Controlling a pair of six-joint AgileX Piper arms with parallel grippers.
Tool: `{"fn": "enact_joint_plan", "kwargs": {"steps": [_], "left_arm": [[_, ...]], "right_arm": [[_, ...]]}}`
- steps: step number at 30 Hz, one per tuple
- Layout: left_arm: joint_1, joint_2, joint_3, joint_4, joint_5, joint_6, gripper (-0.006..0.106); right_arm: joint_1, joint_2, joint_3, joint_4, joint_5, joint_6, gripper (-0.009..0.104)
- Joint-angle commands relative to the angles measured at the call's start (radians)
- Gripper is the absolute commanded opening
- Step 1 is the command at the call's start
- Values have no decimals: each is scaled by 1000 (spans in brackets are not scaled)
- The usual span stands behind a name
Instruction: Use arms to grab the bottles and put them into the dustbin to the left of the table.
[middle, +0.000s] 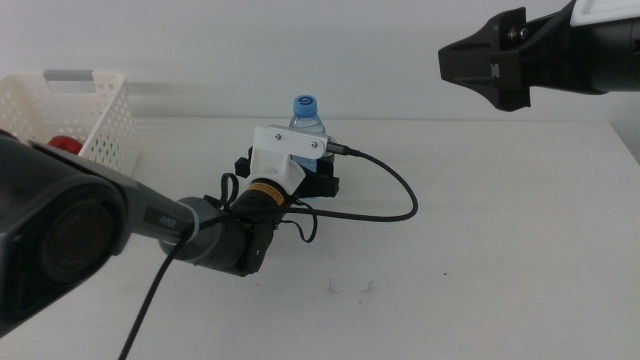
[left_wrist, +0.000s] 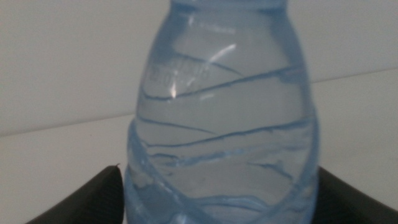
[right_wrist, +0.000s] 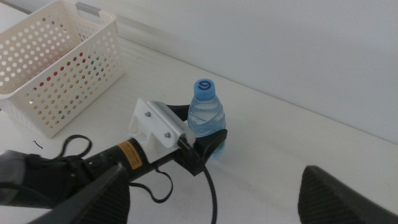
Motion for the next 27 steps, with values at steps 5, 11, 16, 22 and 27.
{"fn": "enact_joint_plan", "kwargs": {"steps": [5,11,16,22,27], "left_arm": [[4,70,-80,-15,-7,-9,94],[14,115,-133,-19,-8,40,88],[13,110,-130,-19,-20,85,52],[12,-92,0,-8,42,55,-2],[12,-360,96,-4,367,55,-2]], "right_arm": [[2,-2,2,-3,-7,-5,88],[2,-2,2,-3,-7,-5,88],[2,-2,2,-3,-7,-5,88],[2,-2,2,-3,-7,-5,88],[2,-2,2,-3,-7,-5,88]]}}
